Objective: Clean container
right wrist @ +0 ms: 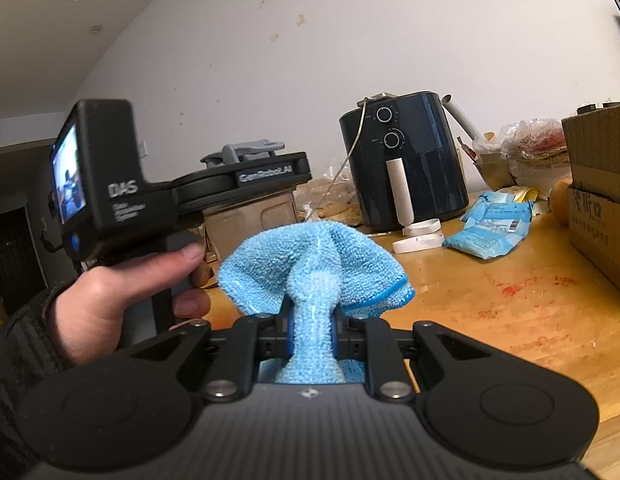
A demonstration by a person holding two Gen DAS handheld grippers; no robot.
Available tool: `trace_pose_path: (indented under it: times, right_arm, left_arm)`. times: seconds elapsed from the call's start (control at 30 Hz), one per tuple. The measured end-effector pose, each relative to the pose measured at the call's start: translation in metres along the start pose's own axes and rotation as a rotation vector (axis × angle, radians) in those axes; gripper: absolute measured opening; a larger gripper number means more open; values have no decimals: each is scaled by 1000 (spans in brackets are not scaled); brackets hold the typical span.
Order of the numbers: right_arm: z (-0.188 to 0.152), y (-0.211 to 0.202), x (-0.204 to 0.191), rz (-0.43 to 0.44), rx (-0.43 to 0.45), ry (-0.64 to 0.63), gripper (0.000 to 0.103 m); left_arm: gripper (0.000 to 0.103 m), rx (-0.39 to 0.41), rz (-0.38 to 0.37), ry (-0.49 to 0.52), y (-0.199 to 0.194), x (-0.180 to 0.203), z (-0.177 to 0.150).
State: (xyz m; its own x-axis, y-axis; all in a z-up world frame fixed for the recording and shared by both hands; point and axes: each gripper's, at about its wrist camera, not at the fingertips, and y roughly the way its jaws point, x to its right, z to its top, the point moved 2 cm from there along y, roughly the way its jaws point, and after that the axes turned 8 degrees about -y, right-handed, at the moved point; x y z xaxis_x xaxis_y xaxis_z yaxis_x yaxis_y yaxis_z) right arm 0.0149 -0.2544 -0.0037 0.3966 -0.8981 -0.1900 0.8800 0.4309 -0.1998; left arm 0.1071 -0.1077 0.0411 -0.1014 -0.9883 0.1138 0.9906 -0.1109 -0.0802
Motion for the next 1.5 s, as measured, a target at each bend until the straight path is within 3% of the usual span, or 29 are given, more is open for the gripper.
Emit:
trace_pose_path:
  times: [0.93, 1.5]
  right_arm:
    - [-6, 5, -3, 14, -14, 9, 13]
    - [-4, 6, -5, 29, -3, -9, 13]
  left_arm:
    - [95, -44, -441, 28, 14, -32, -1]
    - [95, -72, -589, 40, 21, -49, -1]
